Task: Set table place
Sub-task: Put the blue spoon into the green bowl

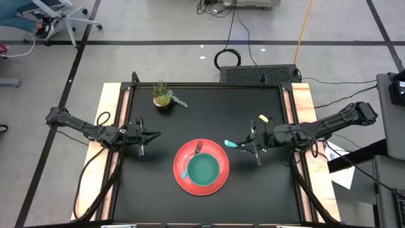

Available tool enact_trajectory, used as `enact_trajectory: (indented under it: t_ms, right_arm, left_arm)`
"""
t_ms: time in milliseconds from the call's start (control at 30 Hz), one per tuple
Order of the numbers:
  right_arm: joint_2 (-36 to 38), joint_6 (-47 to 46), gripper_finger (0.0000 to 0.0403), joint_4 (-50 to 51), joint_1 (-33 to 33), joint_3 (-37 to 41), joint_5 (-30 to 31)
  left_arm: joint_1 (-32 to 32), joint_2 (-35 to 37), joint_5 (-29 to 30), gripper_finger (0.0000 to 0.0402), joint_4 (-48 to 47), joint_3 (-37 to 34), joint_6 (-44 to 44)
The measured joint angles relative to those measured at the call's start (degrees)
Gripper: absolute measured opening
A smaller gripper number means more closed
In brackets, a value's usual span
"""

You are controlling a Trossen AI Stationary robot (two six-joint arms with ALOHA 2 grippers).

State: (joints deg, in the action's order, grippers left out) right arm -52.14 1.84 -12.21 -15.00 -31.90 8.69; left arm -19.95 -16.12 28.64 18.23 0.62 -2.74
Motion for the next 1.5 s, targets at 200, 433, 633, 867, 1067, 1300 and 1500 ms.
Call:
enact_trajectory:
  t_ms: [200,433,633,867,1067,1300,1500]
  right_arm:
    - [-2.68,-2.04,0.0024,-6.50,-0.09,0.00,-3.73]
    - [-10.36,-3.17,0.0024,-16.00,-0.04,-0.02,-7.34]
    - [-15.79,-4.20,0.0024,-24.92,-0.04,-0.02,-7.52]
    - [-21.71,-5.09,0.0024,-27.02,0.02,-2.75,-7.54]
    - [-27.65,-4.56,0.0024,-28.26,0.02,-6.42,-7.56]
    - [-34.32,-4.38,0.0024,-31.70,0.04,-9.38,-11.97]
    - [-38.44,-4.05,0.0024,-35.93,0.15,-10.50,-12.02]
  left_arm:
    - [0.01,0.02,0.00,0.0028,0.03,0.00,0.00]
    - [-0.01,0.02,0.00,0.0028,0.05,0.00,0.00]
    - [-0.02,0.02,0.00,0.0028,0.03,0.00,-0.02]
    - [-0.01,0.00,0.00,0.0028,0.03,0.00,-0.42]
    - [-0.02,0.00,0.00,0.0028,0.02,0.00,-0.52]
    - [-0.01,0.00,-0.01,0.0028,0.39,0.00,-1.25]
    - [0.00,0.02,-0.07,0.0028,1.46,0.00,-1.24]
